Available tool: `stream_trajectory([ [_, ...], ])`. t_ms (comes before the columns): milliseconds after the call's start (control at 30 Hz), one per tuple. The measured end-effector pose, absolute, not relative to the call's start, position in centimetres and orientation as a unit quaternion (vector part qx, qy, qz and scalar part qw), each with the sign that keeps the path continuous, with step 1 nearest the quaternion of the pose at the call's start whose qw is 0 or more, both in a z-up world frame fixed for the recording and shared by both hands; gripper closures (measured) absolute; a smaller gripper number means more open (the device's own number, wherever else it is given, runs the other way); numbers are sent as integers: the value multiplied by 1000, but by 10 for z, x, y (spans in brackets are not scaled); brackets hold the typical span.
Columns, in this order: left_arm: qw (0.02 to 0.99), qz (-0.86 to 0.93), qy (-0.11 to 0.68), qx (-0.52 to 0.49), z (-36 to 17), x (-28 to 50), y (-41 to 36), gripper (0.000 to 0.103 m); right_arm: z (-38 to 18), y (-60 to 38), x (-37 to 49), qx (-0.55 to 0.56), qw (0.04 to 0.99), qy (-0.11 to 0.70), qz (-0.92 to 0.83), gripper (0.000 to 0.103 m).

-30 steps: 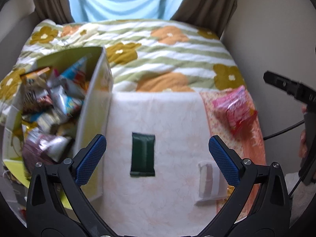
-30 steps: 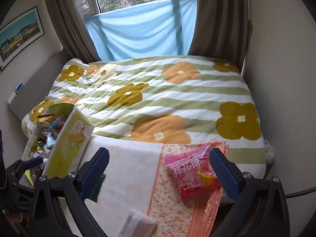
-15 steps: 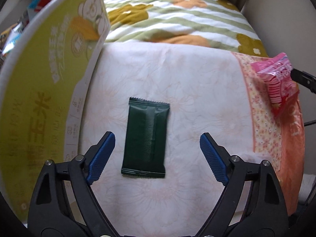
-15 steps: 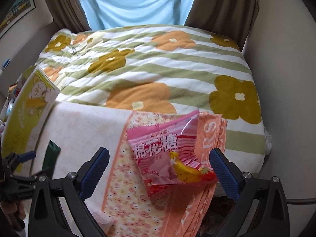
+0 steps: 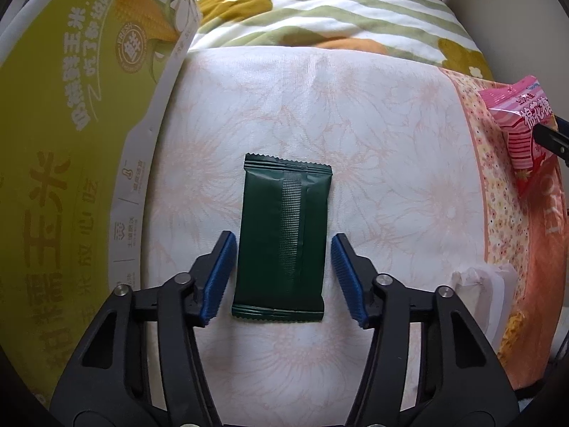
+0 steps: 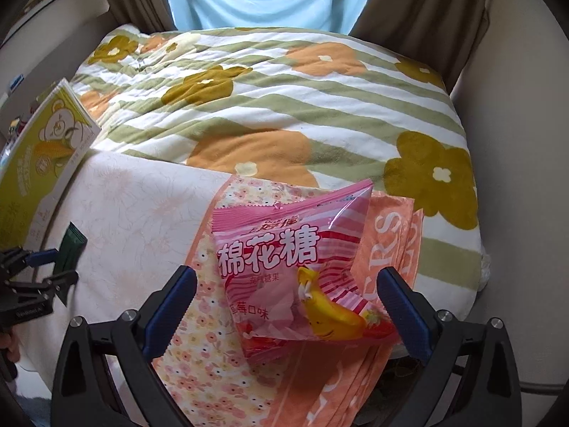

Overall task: Organize snacks
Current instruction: 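Grasp the dark green bar with the left tool while the right tool grasps the pink marshmallow bag, then carry both snacks over the yellow box and open both tools to drop them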

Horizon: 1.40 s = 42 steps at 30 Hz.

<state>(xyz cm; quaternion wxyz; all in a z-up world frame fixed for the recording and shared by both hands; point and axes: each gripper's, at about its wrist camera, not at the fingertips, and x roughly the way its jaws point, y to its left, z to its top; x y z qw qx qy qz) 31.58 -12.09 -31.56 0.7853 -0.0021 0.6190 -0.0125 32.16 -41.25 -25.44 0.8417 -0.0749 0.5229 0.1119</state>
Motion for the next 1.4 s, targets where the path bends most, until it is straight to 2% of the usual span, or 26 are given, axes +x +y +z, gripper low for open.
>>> stream_trajectory([
  [367, 782, -8, 623, -13, -315, 317, -120, 62, -267, -401, 323, -127, 832, 526, 121, 3],
  [433, 783, -9, 622, -16, -315, 316, -119, 62, -271, -398, 322, -135, 830, 528, 120, 8],
  [500, 783, -10, 621, -21, -315, 314, -118, 62, -278, -395, 323, -149, 824, 534, 116, 18],
  [600, 787, -13, 616, -26, -312, 310, -116, 62, -283, -392, 323, -179, 820, 534, 101, 28],
  [767, 797, -16, 603, -35, -298, 304, -114, 62, -278, -390, 321, -186, 819, 534, 96, 35],
  [1067, 825, -33, 559, -78, -236, 290, -105, 62, -215, -381, 304, -155, 845, 502, 104, 37],
  [1400, 876, -61, 470, -92, -123, 284, -75, 62, -123, -329, 285, -115, 872, 452, 147, 37],
])
